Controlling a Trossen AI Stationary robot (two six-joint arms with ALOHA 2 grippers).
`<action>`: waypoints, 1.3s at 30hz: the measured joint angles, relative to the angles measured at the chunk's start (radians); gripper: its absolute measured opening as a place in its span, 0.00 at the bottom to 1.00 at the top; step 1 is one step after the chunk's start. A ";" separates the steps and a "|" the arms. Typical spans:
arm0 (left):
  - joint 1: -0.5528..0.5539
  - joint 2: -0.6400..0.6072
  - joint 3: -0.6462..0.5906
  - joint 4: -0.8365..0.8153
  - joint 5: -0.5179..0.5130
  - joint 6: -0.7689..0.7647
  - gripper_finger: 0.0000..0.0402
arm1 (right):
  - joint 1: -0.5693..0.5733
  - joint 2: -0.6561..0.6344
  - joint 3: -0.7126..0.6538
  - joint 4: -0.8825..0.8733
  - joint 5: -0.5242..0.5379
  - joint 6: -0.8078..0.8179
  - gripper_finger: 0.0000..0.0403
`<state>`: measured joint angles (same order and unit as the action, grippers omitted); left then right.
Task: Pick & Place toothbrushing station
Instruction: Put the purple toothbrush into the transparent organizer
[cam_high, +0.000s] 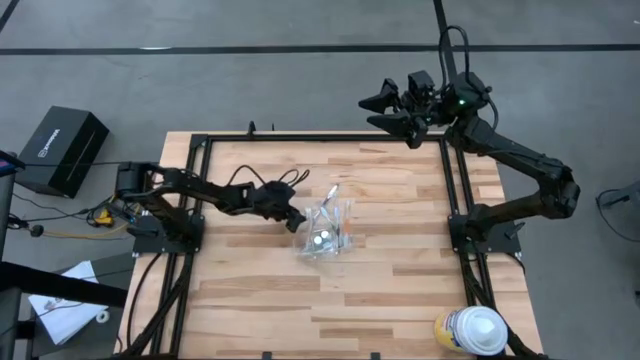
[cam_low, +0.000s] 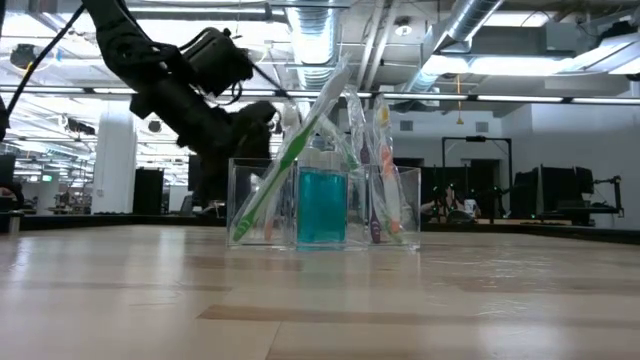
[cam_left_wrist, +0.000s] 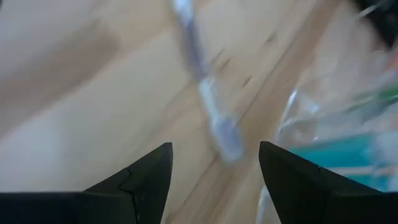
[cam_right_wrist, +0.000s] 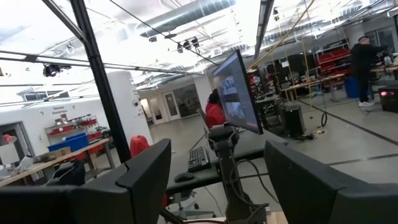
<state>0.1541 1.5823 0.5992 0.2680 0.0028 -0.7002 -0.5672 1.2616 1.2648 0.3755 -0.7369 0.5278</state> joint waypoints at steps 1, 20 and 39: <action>0.002 -0.001 -0.001 -0.031 0.015 -0.013 0.58 | -0.005 0.000 0.000 0.000 -0.001 0.000 0.62; 0.011 0.093 0.068 -0.055 0.101 -0.014 0.58 | -0.025 0.000 0.000 0.003 -0.007 -0.003 0.62; 0.020 0.278 0.225 -0.033 0.174 -0.006 0.53 | -0.024 0.000 0.000 0.002 -0.025 0.023 0.62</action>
<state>0.1740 1.8604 0.8243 0.2346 0.1767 -0.7060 -0.5911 1.2617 1.2648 0.3770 -0.7624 0.5503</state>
